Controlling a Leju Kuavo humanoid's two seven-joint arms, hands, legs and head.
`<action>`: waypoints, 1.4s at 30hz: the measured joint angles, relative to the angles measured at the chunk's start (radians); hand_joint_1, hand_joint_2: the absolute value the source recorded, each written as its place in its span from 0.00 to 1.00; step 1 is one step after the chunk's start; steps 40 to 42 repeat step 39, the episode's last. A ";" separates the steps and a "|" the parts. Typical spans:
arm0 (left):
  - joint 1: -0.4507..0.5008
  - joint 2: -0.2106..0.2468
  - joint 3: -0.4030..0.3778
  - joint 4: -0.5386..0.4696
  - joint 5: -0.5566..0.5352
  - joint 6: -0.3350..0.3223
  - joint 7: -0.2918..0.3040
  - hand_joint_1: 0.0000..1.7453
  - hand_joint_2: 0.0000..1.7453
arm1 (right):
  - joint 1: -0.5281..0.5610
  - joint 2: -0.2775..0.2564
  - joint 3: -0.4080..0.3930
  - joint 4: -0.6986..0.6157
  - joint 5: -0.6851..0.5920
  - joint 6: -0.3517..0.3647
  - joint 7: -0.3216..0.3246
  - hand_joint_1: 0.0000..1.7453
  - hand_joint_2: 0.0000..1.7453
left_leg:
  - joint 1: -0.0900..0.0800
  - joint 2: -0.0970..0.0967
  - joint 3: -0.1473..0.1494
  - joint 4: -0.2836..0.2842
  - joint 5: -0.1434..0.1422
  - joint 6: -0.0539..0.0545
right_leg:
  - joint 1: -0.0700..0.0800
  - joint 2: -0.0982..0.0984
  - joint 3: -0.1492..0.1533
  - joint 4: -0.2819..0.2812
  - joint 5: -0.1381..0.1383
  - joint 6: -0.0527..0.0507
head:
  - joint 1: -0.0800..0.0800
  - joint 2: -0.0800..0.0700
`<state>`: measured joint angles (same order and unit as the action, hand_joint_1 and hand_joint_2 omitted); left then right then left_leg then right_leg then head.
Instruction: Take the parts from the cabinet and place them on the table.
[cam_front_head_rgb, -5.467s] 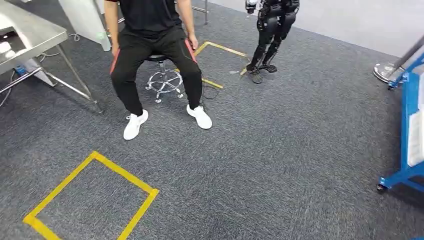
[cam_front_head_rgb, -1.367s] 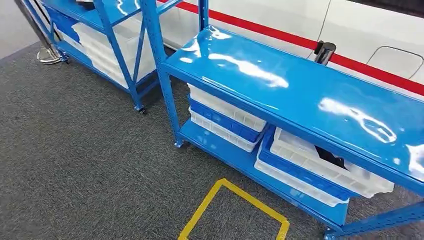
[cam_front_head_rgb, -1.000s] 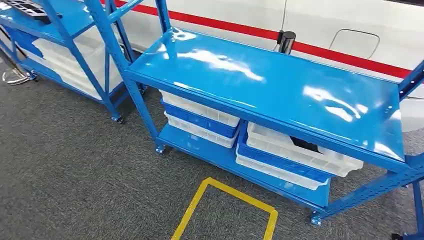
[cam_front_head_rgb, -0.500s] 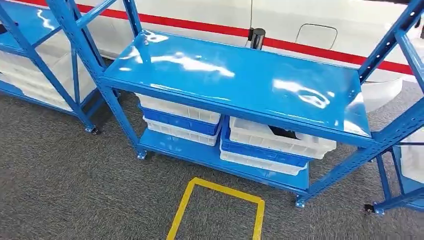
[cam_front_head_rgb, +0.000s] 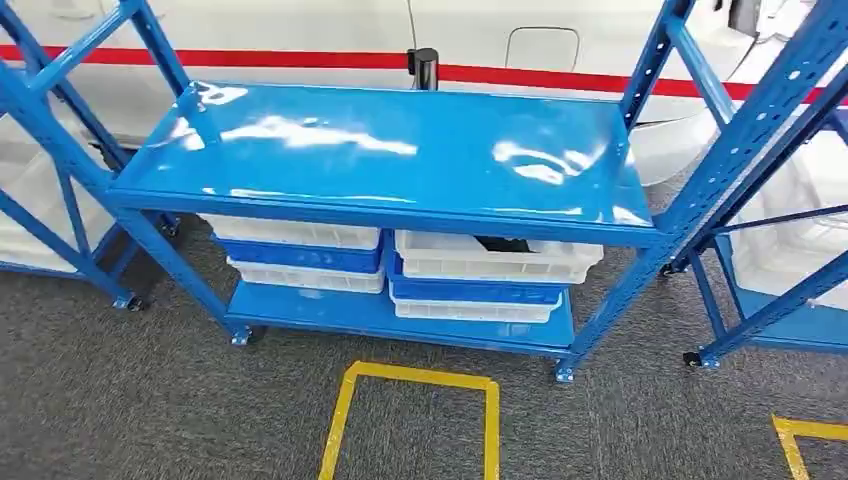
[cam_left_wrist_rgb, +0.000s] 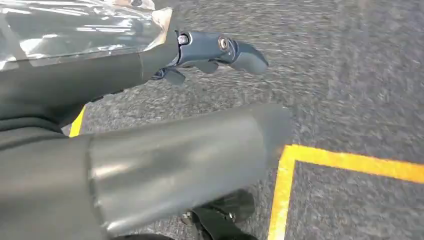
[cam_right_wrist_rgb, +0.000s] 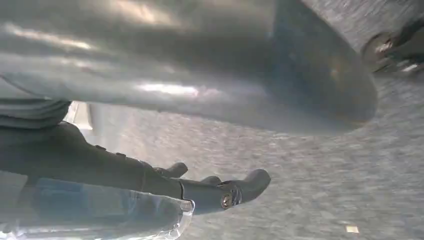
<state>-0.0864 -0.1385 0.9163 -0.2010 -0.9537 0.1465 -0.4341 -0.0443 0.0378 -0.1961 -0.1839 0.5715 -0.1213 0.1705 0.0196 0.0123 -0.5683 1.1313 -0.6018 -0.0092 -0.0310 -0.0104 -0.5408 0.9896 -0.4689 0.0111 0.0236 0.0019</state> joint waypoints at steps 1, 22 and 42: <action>0.003 0.000 0.000 0.000 0.000 0.000 0.000 0.00 0.00 | -0.001 0.000 0.000 0.000 0.000 0.000 0.000 0.00 0.00 | 0.000 -0.009 -0.039 0.082 -0.039 -0.001 | 0.003 0.012 -0.003 0.000 0.001 -0.002 | -0.001 0.000; 0.006 0.001 0.000 0.000 -0.010 0.000 -0.008 0.00 0.00 | 0.003 0.001 0.000 0.000 0.034 -0.014 0.027 0.00 0.00 | -0.005 0.011 0.041 -0.149 0.123 0.052 | 0.006 0.013 -0.032 0.093 -0.055 0.067 | 0.009 0.000; 0.006 0.002 0.000 0.000 -0.010 0.001 -0.009 0.00 1.00 | 0.001 0.003 0.000 0.000 0.037 -0.015 0.027 0.00 0.00 | -0.006 0.012 0.044 -0.152 0.126 0.022 | 0.019 0.001 0.018 -0.007 -0.015 0.027 | 0.004 0.000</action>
